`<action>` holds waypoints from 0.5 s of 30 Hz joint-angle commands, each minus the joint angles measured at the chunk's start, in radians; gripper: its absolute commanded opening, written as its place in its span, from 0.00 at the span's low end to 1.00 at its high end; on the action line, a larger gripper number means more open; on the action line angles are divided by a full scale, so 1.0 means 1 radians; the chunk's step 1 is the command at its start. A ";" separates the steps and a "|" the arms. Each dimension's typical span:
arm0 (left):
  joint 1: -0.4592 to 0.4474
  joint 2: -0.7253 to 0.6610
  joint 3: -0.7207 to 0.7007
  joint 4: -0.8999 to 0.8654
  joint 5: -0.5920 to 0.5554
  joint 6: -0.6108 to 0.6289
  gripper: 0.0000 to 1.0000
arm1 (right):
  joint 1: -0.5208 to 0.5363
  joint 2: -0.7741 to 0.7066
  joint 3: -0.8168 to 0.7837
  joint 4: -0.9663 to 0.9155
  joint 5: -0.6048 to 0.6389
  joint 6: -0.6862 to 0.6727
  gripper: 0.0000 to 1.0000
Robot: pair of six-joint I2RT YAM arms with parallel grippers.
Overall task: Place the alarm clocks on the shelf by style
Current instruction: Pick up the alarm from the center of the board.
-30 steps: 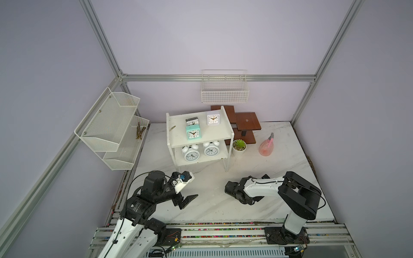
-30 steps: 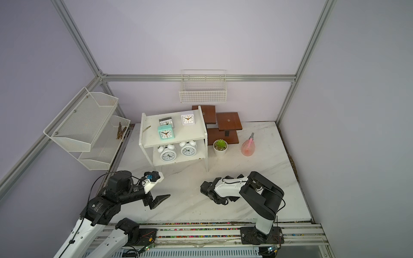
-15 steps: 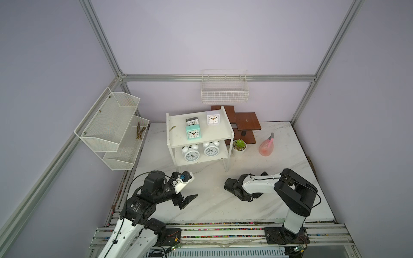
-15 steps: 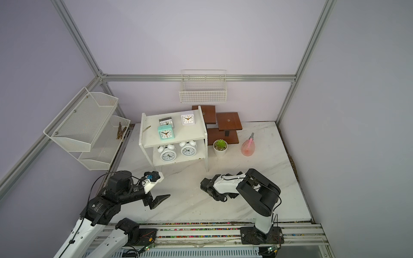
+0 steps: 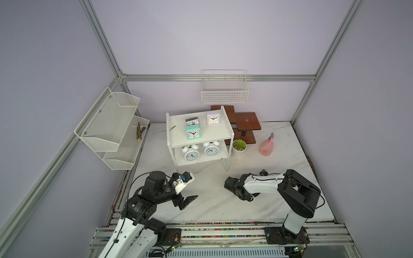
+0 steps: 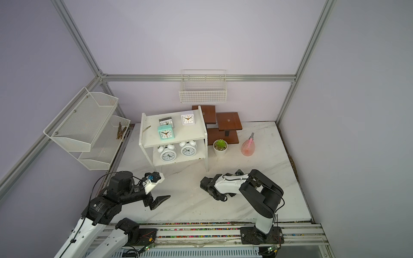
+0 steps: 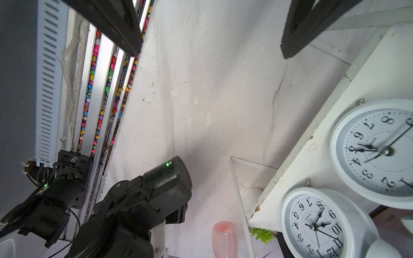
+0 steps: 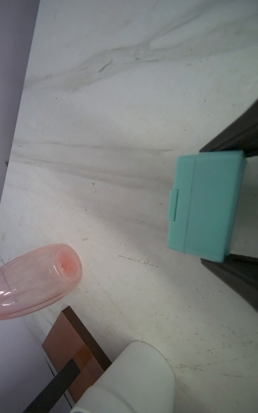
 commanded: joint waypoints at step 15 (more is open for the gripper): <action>-0.004 -0.001 -0.007 0.018 0.005 0.009 1.00 | 0.106 -0.567 -0.211 0.360 -0.141 -0.912 0.49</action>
